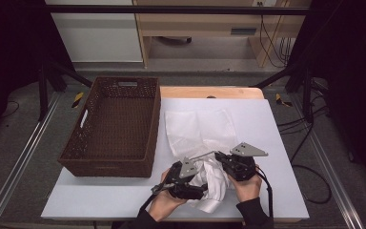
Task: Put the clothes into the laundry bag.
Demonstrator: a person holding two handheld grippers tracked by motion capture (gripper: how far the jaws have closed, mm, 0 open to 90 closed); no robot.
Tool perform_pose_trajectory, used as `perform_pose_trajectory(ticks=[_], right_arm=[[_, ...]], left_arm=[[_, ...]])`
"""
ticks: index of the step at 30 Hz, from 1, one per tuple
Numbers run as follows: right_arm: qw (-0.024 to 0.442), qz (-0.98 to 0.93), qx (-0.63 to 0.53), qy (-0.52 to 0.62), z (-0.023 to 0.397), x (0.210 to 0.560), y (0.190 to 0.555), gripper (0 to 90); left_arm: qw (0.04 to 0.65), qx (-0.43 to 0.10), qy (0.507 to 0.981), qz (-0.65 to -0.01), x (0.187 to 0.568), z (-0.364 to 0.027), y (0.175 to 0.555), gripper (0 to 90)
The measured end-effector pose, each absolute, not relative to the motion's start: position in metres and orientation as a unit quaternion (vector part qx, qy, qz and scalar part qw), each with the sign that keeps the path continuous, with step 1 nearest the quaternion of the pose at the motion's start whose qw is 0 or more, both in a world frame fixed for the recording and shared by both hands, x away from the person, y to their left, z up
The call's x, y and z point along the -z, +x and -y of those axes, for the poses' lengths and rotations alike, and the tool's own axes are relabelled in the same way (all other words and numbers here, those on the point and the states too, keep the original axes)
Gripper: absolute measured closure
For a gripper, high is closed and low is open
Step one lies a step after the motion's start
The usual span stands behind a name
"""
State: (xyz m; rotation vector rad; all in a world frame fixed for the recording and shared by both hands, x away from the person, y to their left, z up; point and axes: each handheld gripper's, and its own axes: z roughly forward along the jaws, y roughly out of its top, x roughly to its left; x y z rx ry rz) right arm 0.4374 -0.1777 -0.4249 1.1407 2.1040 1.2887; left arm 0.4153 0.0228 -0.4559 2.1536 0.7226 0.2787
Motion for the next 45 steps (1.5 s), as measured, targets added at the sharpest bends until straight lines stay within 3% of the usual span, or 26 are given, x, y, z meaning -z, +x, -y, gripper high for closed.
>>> perform_pose_trajectory(ticks=[3, 7, 10, 12, 16, 22, 27, 36, 40, 45], right_arm=[[0.208, -0.757, -0.463, 0.410, 0.177, 0.425, 0.437, 88.1], [0.209, -0.758, -0.463, 0.409, 0.178, 0.425, 0.438, 88.2], [0.206, -0.758, -0.462, 0.412, 0.178, 0.426, 0.438, 88.1], [0.208, -0.757, -0.463, 0.412, 0.179, 0.426, 0.438, 88.1], [0.207, -0.756, -0.464, 0.413, 0.178, 0.425, 0.438, 88.1], [0.211, -0.753, -0.468, 0.411, 0.180, 0.423, 0.437, 88.1], [0.210, -0.755, -0.471, 0.406, 0.179, 0.421, 0.435, 88.2], [0.210, -0.756, -0.464, 0.411, 0.181, 0.424, 0.438, 88.2], [0.209, -0.755, -0.462, 0.415, 0.181, 0.425, 0.439, 88.2], [0.211, -0.755, -0.463, 0.415, 0.181, 0.425, 0.439, 88.2]], left_arm=[[0.392, -0.100, 0.865, -0.296, 0.472, -0.009, 0.422, 29.6], [0.376, -0.137, 0.868, -0.295, 0.477, -0.003, 0.422, 56.4], [0.388, -0.130, 0.863, -0.295, 0.470, -0.007, 0.421, 76.7], [0.409, -0.133, 0.855, -0.289, 0.461, -0.012, 0.419, 82.1], [0.418, -0.143, 0.850, -0.288, 0.449, -0.011, 0.426, 83.1], [0.388, -0.169, 0.852, -0.309, 0.458, 0.002, 0.451, 82.5], [0.383, -0.174, 0.845, -0.330, 0.477, 0.002, 0.466, 76.4], [0.419, -0.146, 0.840, -0.313, 0.451, -0.024, 0.441, 44.3], [0.441, -0.145, 0.831, -0.307, 0.435, -0.039, 0.422, 40.0], [0.457, -0.135, 0.832, -0.284, 0.425, -0.030, 0.403, 32.3]])
